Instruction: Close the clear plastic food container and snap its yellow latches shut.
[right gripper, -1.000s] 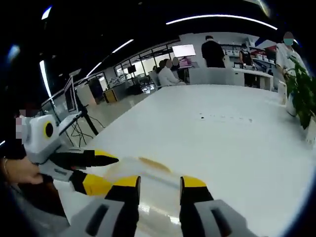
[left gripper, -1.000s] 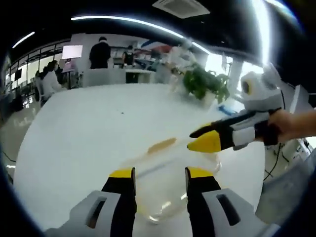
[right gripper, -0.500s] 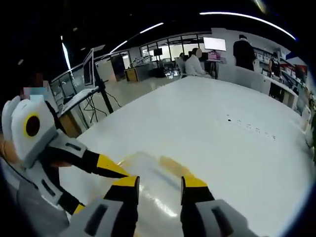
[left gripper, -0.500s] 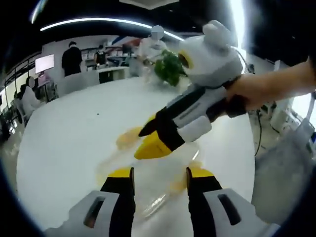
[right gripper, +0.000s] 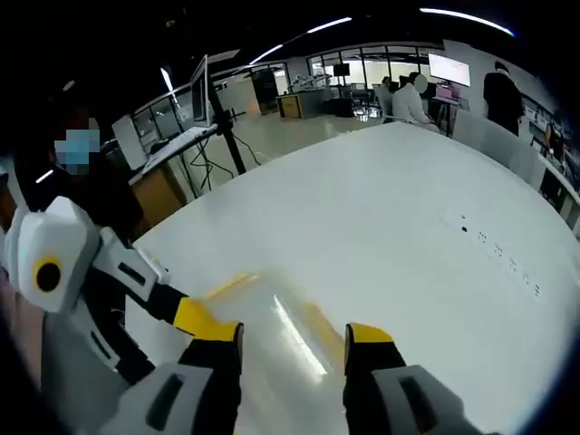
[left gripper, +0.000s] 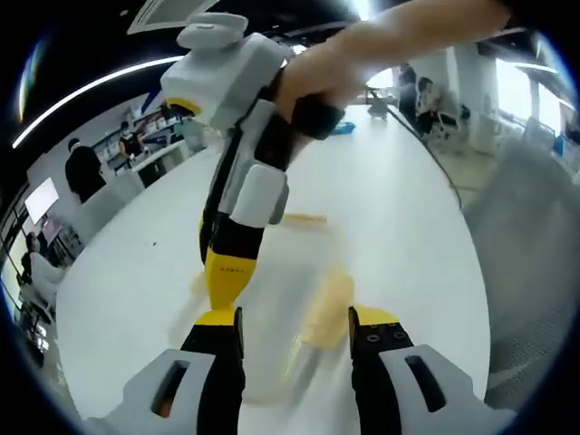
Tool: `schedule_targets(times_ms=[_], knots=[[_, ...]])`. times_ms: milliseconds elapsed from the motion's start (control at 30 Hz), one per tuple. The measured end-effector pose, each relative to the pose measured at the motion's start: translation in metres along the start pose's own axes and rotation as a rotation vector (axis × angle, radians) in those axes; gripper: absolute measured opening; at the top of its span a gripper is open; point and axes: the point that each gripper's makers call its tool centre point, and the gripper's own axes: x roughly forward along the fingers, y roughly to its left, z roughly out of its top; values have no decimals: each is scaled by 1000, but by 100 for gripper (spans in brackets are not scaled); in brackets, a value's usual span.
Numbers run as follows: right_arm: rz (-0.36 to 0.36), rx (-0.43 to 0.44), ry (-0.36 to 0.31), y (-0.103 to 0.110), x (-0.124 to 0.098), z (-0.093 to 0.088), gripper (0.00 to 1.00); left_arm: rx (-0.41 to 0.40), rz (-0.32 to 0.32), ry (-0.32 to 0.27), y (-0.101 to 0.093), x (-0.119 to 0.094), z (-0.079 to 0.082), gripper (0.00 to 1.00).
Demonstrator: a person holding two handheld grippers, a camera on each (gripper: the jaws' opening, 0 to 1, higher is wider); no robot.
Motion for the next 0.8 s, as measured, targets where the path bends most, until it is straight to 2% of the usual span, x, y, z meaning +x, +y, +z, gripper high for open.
schedule_targets(times_ms=[133, 300, 333, 567, 667, 800], knots=[[101, 2, 57, 0, 2, -2, 40, 78, 19, 12, 4, 5, 0, 39], [172, -92, 167, 1, 4, -8, 36, 100, 6, 20, 2, 6, 0, 39], [170, -62, 175, 0, 6, -7, 36, 99, -1, 20, 3, 6, 0, 39], [196, -68, 235, 0, 6, -8, 35, 104, -8, 23, 3, 7, 0, 38], [195, -44, 262, -2, 7, -9, 35, 96, -5, 27, 3, 7, 0, 37], [209, -51, 318, 0, 7, -10, 34, 103, 5, 20, 3, 8, -2, 37]])
